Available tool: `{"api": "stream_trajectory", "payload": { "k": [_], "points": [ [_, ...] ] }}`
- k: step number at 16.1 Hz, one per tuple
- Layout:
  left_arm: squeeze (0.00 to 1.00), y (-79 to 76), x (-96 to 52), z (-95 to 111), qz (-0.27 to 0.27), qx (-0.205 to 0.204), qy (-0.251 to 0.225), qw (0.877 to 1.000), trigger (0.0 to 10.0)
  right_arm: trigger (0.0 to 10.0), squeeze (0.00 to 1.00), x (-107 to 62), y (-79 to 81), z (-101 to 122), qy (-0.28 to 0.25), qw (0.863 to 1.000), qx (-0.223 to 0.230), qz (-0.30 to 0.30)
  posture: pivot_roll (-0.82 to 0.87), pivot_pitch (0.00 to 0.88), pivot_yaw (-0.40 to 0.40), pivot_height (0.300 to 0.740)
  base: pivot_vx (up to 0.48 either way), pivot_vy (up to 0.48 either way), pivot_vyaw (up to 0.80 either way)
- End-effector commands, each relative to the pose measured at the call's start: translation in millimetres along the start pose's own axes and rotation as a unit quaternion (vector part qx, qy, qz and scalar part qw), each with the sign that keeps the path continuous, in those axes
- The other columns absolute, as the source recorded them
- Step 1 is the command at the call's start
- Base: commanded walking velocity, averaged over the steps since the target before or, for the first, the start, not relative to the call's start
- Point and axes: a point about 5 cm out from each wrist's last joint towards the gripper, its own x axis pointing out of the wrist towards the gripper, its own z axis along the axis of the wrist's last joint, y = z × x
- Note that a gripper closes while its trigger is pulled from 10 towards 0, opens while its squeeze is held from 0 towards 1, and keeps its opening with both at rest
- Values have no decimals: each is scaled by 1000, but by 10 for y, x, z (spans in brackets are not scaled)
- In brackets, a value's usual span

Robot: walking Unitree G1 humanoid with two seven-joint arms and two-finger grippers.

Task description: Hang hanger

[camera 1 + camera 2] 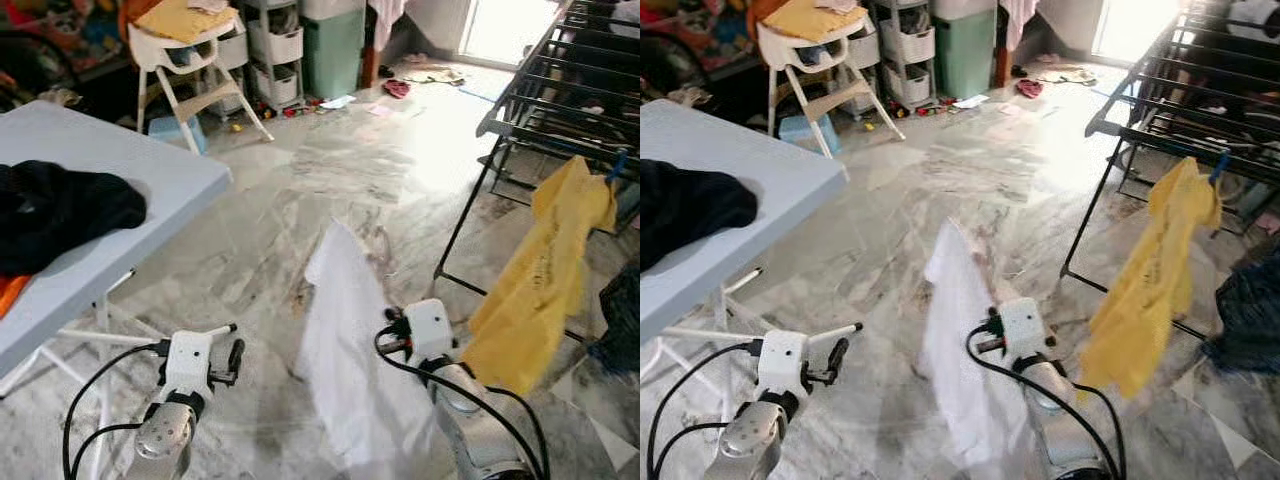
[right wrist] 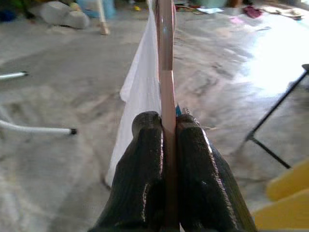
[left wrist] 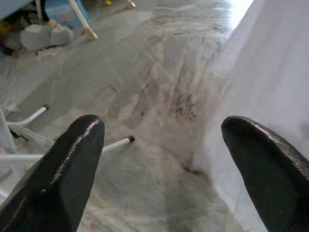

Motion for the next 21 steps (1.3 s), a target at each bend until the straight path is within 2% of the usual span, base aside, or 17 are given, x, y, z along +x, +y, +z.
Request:
{"api": "stream_trajectory", "payload": {
  "k": [1,3,4,6,7,8,9,13,21],
  "points": [
    [0,0,0,52,-4,10,-5,1000,10000,10000,0,-11,-66,78,-29,999,-7,-17,-27,0,38,740,0,0,0],
    [0,-18,2,71,-10,9,-3,1000,10000,10000,0,-56,-114,81,-36,999,-31,-17,-36,0,45,740,0,0,0],
    [0,-64,-14,41,-21,12,2,1000,10000,10000,0,-78,-137,69,-41,998,-25,-32,-37,0,47,740,0,0,0],
    [0,-120,-28,8,-31,14,9,999,10000,10000,0,-111,-120,34,-35,999,-35,-17,-47,0,56,740,0,0,0],
    [0,-127,-30,7,-32,13,9,999,10000,10000,0,-121,-110,12,-30,998,-52,-11,-47,0,56,740,0,0,0],
    [0,-135,-32,7,-34,11,8,999,10000,10000,0,-125,-117,-34,-23,995,-92,-9,-49,0,58,740,0,0,0],
    [0,-138,-31,3,-34,11,9,999,10000,10000,0,-123,-117,-40,-23,995,-99,-7,-49,0,59,740,0,0,0],
    [0,-133,-18,18,-36,14,11,999,10000,10000,0,-72,-118,-3,-14,997,-72,2,-46,0,54,740,-247,0,0],
    [0,-140,-10,24,-35,15,13,999,10000,10000,0,-64,-106,-15,-13,998,-68,10,-46,0,55,740,-313,0,0]
  ]
}}
